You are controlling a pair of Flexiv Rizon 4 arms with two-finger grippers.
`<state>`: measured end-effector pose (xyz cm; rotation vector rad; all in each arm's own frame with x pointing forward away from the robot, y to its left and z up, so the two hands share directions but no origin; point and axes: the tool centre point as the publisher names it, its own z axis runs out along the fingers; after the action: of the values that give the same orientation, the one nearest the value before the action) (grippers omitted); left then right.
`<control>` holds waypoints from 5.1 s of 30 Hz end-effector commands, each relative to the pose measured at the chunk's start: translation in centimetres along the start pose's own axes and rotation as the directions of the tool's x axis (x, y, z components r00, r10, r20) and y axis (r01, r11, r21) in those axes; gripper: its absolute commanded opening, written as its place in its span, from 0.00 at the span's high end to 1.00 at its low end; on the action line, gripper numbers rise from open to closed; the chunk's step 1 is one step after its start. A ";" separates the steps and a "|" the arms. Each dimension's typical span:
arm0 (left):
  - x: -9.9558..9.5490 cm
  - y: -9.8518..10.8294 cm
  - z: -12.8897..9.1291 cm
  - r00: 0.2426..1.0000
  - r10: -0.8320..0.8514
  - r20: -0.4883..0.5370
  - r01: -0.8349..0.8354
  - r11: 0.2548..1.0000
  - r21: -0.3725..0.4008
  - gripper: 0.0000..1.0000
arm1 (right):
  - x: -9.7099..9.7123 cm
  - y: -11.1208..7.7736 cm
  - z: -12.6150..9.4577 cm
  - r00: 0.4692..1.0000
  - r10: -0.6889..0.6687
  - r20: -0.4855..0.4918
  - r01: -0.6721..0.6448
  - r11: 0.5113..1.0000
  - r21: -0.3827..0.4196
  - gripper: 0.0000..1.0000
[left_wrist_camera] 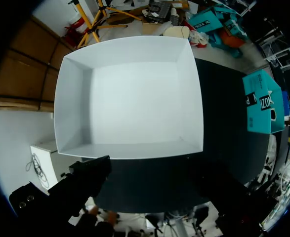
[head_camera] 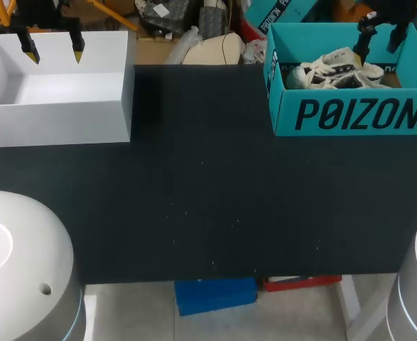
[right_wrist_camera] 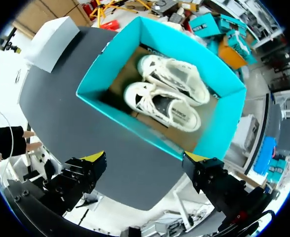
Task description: Take the shoe out of the shoebox, open the shoe tongue, remove and reinsert the insole, then place the shoe into the shoebox
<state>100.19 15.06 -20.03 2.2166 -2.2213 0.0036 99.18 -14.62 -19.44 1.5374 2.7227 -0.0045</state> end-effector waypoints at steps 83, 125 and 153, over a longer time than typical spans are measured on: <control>0.0 0.0 0.0 1.000 0.000 0.002 0.000 1.000 -0.003 0.00 | -9.3 10.3 14.9 0.554 -0.831 0.042 0.827 0.556 0.080 0.85; 0.0 0.0 0.0 1.000 0.000 0.002 0.000 1.000 -0.003 0.00 | -10.0 9.1 15.9 0.523 -0.852 0.012 0.845 0.521 0.121 1.00; 0.0 0.0 0.0 1.000 0.000 0.002 0.000 1.000 -0.003 0.00 | 10.5 8.4 -14.3 0.530 -0.819 0.221 0.781 0.573 0.250 1.00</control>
<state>100.19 15.05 -20.03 2.2165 -2.2214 0.0034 105.93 -4.96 -13.73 0.0978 2.9861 -0.3402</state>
